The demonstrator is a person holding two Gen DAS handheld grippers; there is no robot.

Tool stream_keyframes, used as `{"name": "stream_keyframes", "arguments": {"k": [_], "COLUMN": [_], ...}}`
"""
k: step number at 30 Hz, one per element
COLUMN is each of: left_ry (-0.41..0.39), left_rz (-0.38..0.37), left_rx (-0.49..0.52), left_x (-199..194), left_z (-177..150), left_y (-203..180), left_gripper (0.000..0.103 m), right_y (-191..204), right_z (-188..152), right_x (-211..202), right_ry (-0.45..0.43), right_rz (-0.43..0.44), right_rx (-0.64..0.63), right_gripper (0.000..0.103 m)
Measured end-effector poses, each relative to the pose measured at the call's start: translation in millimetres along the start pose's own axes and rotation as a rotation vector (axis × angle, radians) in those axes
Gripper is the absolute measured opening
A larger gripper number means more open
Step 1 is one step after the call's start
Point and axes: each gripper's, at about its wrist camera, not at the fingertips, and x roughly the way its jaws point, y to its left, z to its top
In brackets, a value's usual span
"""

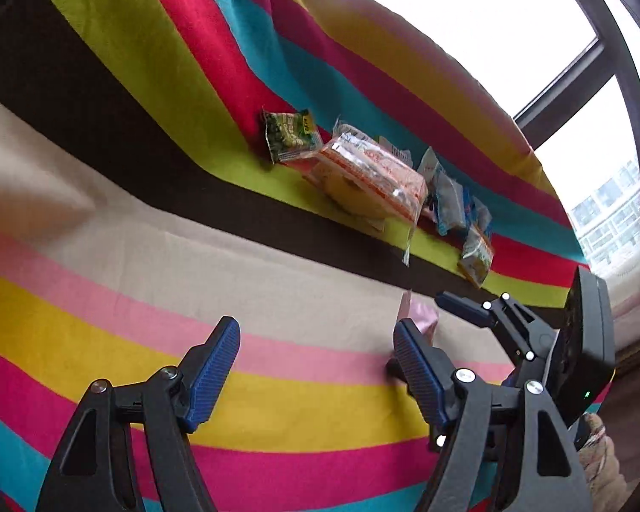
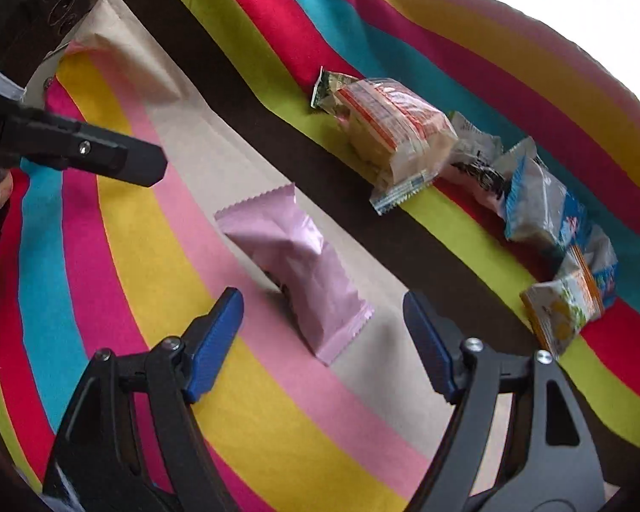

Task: Organize snacks
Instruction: 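Grasp the pink packet with right tool while left tool grasps orange-printed bread bag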

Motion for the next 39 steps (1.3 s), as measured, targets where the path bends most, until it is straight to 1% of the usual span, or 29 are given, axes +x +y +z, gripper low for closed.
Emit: {"name": "stream_keyframes", "arguments": {"k": [1, 2, 3, 5, 6, 9, 10, 11, 13, 14, 15, 16, 17, 18, 20, 21, 23, 27, 29, 30, 32, 35, 37, 39], "left_ry": [-0.005, -0.006, -0.008, -0.017, -0.023, -0.077, -0.082, -0.079, -0.074, -0.058, -0.016, -0.006, -0.029, -0.053, -0.095, -0.107, -0.13, -0.116, -0.097, -0.093, -0.088, -0.088, -0.085, -0.08], "left_rz": [-0.028, -0.054, -0.069, -0.075, -0.066, -0.002, 0.036, 0.089, 0.18, 0.236, 0.284, 0.302, 0.322, 0.318, 0.24, 0.233, 0.215, 0.201, 0.195, 0.192, 0.16, 0.13, 0.128, 0.117], "left_rx": [-0.038, -0.076, -0.114, -0.18, -0.207, -0.265, -0.271, -0.276, -0.267, -0.263, -0.253, -0.216, -0.158, -0.129, -0.103, -0.079, -0.039, 0.013, 0.023, 0.03, 0.041, 0.086, 0.122, 0.156], "left_x": [8, 17, 26, 44, 50, 65, 70, 77, 93, 104, 117, 122, 117, 107, 82, 69, 43, 1, -22, -29, -45, -64, -77, -86], "left_z": [10, 21, 30, 45, 51, 68, 74, 78, 86, 88, 88, 84, 79, 70, 47, 34, 6, -42, -56, -65, -81, -103, -119, -132], "left_y": [-3, -8, -12, -22, -27, -47, -55, -63, -75, -77, -78, -82, -89, -93, -93, -92, -86, -66, -47, -44, -39, -38, -41, -47], "left_gripper": [0.077, 0.078, 0.078, 0.078, 0.078, 0.078, 0.078, 0.079, 0.082, 0.086, 0.086, 0.085, 0.073, 0.057, 0.048, 0.046, 0.046, 0.046, 0.046, 0.046, 0.046, 0.046, 0.046, 0.046], "right_y": [-2, -4, -7, -12, -12, -8, -6, -3, 4, 7, 12, 14, 16, 16, 19, 16, 15, 21, 28, 34, 45, 62, 71, 77], "right_z": [4, 5, 4, -4, -11, -35, -43, -51, -65, -71, -76, -79, -82, -84, -92, -96, -102, -115, -122, -125, -131, -141, -148, -155], "right_x": [3, 4, 3, -6, -12, -34, -41, -49, -63, -69, -73, -77, -80, -84, -95, -103, -114, -126, -132, -137, -141, -157, -165, -172], "right_ry": [-0.001, -0.004, -0.014, -0.029, -0.039, -0.038, -0.038, -0.037, -0.048, -0.051, -0.052, -0.054, -0.057, -0.06, -0.068, -0.075, -0.085, -0.068, -0.053, -0.046, -0.027, -0.017, -0.012, -0.013], "right_rz": [0.028, 0.062, 0.092, 0.095, 0.087, 0.037, 0.025, 0.017, 0.022, 0.023, 0.02, 0.017, 0.012, 0.007, -0.013, -0.022, -0.025, -0.041, -0.046, -0.054, -0.073, -0.087, -0.102, -0.098], "right_rx": [-0.015, -0.02, -0.01, 0.037, 0.046, 0.098, 0.116, 0.132, 0.159, 0.171, 0.182, 0.192, 0.204, 0.219, 0.252, 0.269, 0.313, 0.384, 0.406, 0.407, 0.408, 0.427, 0.438, 0.461], "right_gripper": [0.078, 0.052, 0.022, 0.021, 0.021, 0.021, 0.021, 0.021, 0.021, 0.021, 0.021, 0.021, 0.021, 0.021, 0.021, 0.021, 0.021, 0.021, 0.021, 0.021, 0.021, 0.021, 0.021, 0.021]}}
